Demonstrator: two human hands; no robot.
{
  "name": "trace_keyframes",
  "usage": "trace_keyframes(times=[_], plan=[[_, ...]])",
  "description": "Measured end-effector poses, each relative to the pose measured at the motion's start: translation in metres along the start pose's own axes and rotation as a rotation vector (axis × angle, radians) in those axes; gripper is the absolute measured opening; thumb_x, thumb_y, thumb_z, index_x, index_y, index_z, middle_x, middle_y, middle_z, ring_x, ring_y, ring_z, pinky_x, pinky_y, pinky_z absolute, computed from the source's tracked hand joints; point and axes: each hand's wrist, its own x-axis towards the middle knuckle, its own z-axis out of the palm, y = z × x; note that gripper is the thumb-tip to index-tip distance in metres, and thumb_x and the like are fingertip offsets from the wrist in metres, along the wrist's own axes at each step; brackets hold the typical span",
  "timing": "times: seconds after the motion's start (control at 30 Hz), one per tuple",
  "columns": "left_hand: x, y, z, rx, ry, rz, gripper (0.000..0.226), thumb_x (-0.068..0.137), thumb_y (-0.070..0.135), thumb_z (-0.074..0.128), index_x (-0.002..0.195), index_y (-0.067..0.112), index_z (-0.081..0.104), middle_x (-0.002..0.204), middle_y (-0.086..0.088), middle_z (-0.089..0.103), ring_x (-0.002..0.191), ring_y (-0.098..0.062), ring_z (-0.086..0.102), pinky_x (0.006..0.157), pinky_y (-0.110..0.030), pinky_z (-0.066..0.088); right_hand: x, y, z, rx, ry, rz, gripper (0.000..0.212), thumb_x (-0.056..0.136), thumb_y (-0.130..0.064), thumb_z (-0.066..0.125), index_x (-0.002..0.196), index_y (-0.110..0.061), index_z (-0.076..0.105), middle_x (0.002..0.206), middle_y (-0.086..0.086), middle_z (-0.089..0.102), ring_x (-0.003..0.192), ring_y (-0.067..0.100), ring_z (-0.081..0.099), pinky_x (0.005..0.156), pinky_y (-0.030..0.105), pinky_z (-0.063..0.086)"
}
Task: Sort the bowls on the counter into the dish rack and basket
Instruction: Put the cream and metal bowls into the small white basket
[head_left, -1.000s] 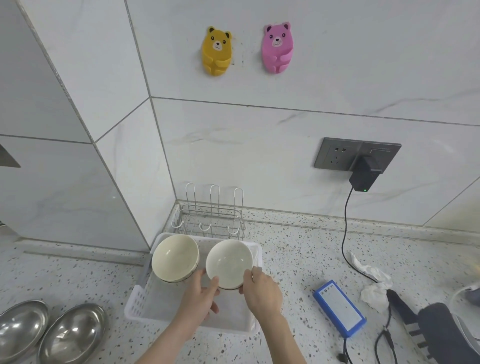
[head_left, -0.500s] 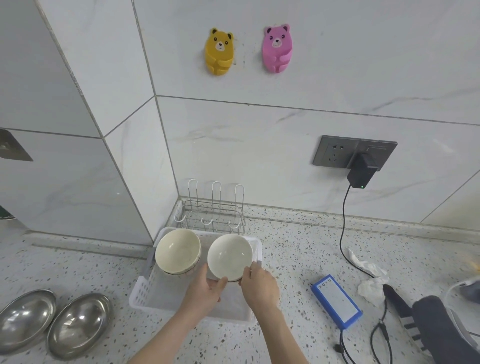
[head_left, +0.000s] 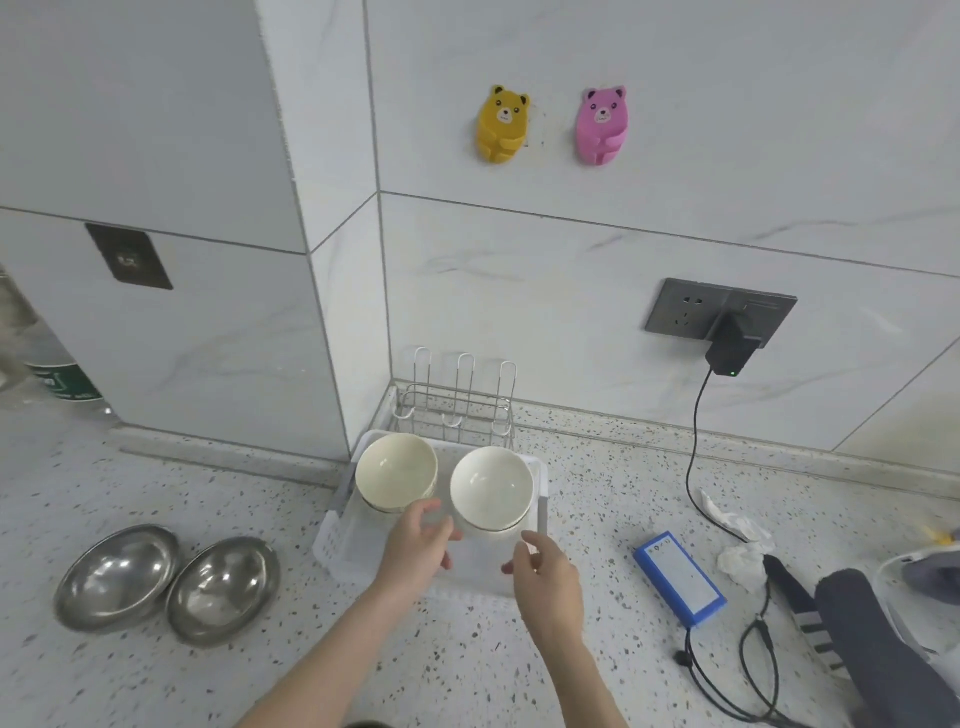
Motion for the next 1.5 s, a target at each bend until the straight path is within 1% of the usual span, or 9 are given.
trace_keyframes(times=[0.1,0.27,0.43,0.57,0.7,0.93,1.03,1.13,1.5], plan=[[-0.014,-0.007,-0.036,-0.168,0.058,0.007,0.017,0.096,0.03,0.058,0.11,0.021,0.063,0.082,0.001,0.076,0.043,-0.007,0.049,0.04,-0.019,0.035,-0.025,-0.01,0.014,0.067,-0.02,-0.012,0.027,0.098,-0.026,0.047,0.121,-0.027,0.062,0.073,-0.011,0.071,0.046,0.0,0.05,0.05,0.021,0.04],[-0.027,-0.037,-0.131,-0.258,0.287,0.015,0.014,0.094,0.025,0.059,0.093,0.013,0.065,0.075,-0.008,0.067,0.044,-0.009,0.045,0.039,-0.02,0.034,-0.054,-0.045,0.06,0.181,-0.119,-0.037,0.022,0.096,-0.021,0.049,0.111,-0.024,0.066,0.073,-0.007,0.074,0.034,0.001,0.041,0.042,0.02,0.038],[-0.03,-0.081,-0.228,-0.22,0.548,-0.081,0.026,0.098,0.026,0.051,0.082,0.008,0.062,0.072,-0.011,0.058,0.07,-0.025,0.052,0.064,-0.038,0.046,-0.081,-0.076,0.131,0.106,-0.334,0.064,0.034,0.09,-0.025,0.048,0.12,-0.02,0.063,0.081,-0.007,0.075,0.049,0.005,0.049,0.055,0.024,0.045],[-0.034,-0.114,-0.282,-0.153,0.683,-0.189,0.03,0.095,0.03,0.055,0.097,0.001,0.06,0.098,-0.028,0.063,0.085,-0.039,0.059,0.085,-0.057,0.05,-0.1,-0.085,0.188,0.002,-0.416,0.167,0.055,0.09,-0.037,0.045,0.142,-0.018,0.042,0.097,-0.003,0.073,0.08,0.014,0.061,0.085,0.034,0.052],[-0.028,-0.139,-0.315,-0.111,0.631,-0.313,0.06,0.091,0.045,0.062,0.12,-0.005,0.049,0.093,-0.017,0.058,0.077,-0.029,0.052,0.082,-0.057,0.05,-0.107,-0.093,0.228,-0.046,-0.387,0.229,0.07,0.091,-0.047,0.044,0.15,-0.015,0.028,0.13,0.008,0.063,0.118,0.025,0.059,0.101,0.041,0.049],[-0.024,-0.156,-0.333,0.102,0.358,-0.335,0.064,0.094,0.042,0.055,0.146,0.023,0.024,0.135,-0.013,0.054,0.115,-0.035,0.057,0.098,-0.05,0.045,-0.123,-0.11,0.26,0.005,-0.26,0.255,0.057,0.091,-0.03,0.046,0.144,-0.021,0.029,0.09,-0.002,0.065,0.075,0.017,0.066,0.075,0.038,0.06],[-0.022,-0.155,-0.334,0.147,0.285,-0.306,0.055,0.096,0.029,0.052,0.145,0.024,0.028,0.116,-0.008,0.064,0.092,-0.026,0.068,0.077,-0.041,0.055,-0.128,-0.112,0.263,0.029,-0.234,0.261,0.065,0.089,-0.022,0.043,0.15,-0.027,0.02,0.085,-0.004,0.065,0.055,0.013,0.061,0.059,0.03,0.056],[-0.022,-0.15,-0.336,0.039,0.255,-0.292,0.048,0.096,0.015,0.05,0.141,0.024,0.036,0.098,-0.01,0.071,0.051,-0.008,0.061,0.045,-0.025,0.041,-0.13,-0.113,0.266,0.083,-0.197,0.274,0.06,0.089,-0.018,0.044,0.146,-0.029,0.026,0.084,0.0,0.066,0.054,0.014,0.057,0.055,0.03,0.051],[-0.021,-0.114,-0.329,-0.106,0.244,-0.164,0.058,0.094,0.016,0.059,0.148,0.023,0.037,0.081,-0.019,0.073,0.041,-0.008,0.045,0.037,-0.02,0.031,-0.136,-0.13,0.217,0.214,-0.002,0.173,0.042,0.089,-0.026,0.049,0.127,-0.04,0.039,0.069,-0.004,0.072,0.062,0.012,0.066,0.056,0.03,0.048]])
